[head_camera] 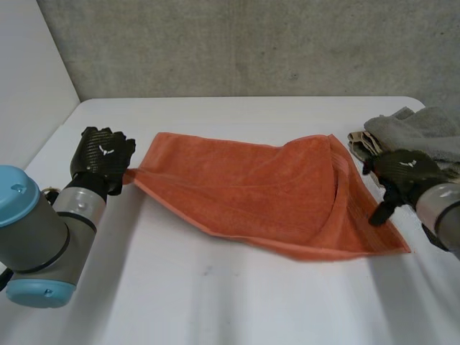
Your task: Fold the laundry.
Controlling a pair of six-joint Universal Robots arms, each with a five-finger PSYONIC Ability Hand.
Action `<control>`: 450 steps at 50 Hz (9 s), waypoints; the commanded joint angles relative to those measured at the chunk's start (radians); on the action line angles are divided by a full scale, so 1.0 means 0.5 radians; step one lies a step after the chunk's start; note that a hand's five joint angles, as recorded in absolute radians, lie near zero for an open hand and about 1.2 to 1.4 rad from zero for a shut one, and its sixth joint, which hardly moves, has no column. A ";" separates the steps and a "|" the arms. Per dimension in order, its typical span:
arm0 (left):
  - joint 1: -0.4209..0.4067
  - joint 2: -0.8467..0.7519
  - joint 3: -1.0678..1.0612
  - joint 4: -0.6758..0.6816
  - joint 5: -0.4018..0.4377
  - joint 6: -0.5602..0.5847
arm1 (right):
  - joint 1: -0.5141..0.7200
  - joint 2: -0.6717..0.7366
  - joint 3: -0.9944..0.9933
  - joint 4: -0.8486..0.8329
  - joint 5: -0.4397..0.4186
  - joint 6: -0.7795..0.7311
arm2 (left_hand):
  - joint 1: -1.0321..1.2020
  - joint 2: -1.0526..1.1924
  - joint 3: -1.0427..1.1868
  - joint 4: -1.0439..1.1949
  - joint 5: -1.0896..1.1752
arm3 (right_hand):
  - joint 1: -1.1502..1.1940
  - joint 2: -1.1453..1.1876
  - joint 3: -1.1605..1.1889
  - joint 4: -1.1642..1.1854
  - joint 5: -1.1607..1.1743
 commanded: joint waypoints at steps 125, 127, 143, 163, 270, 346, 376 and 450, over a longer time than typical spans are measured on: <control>0.145 0.600 -0.320 -1.352 0.001 0.596 | -0.272 -0.203 0.059 0.902 -0.252 -1.495 | 0.538 0.389 0.402 0.387 0.496 | 2.055 1.947 1.947 1.981 1.982; 0.152 0.492 -0.270 -1.247 -0.006 0.596 | -0.220 -0.092 -0.002 0.782 -0.239 -1.424 | 0.538 0.389 0.402 0.387 0.496 | 2.055 1.947 1.947 1.981 1.982; 0.081 -0.398 0.549 -0.587 -0.110 0.510 | 0.167 0.721 -0.904 0.067 0.215 -1.175 | 0.538 0.389 0.402 0.387 0.496 | 2.055 1.947 1.947 1.981 1.982; -0.023 -1.104 1.258 -0.169 -0.165 0.504 | 0.293 1.541 -1.840 -0.280 0.527 -1.172 | -1.893 -2.043 -2.029 -2.044 -1.936 | -0.389 -0.496 -0.497 -0.462 -0.462; 0.069 0.071 0.156 -0.132 -0.095 -0.254 | 1.246 1.135 -1.441 -0.344 -0.258 -0.838 | -1.880 -2.030 -2.016 -2.031 -1.923 | 2.055 1.947 1.947 1.981 1.982; -0.431 -0.506 0.583 -0.623 -0.380 -0.085 | 0.556 0.565 -0.128 -0.378 0.178 0.580 | -1.833 -1.983 -1.969 -1.984 -1.876 | 0.689 0.581 0.581 0.615 0.616; -0.410 -0.027 0.411 -0.623 -0.371 -0.153 | -0.067 0.102 0.274 -0.357 -0.080 -0.356 | -1.868 -2.018 -2.004 -2.019 -1.911 | 2.055 1.947 1.947 1.981 1.982; -0.769 -0.178 1.104 -1.258 -0.024 -0.625 | 0.627 0.286 -0.359 -0.151 0.024 0.116 | -1.815 -1.965 -1.952 -1.967 -1.858 | -0.389 -0.496 -0.497 -0.462 -0.462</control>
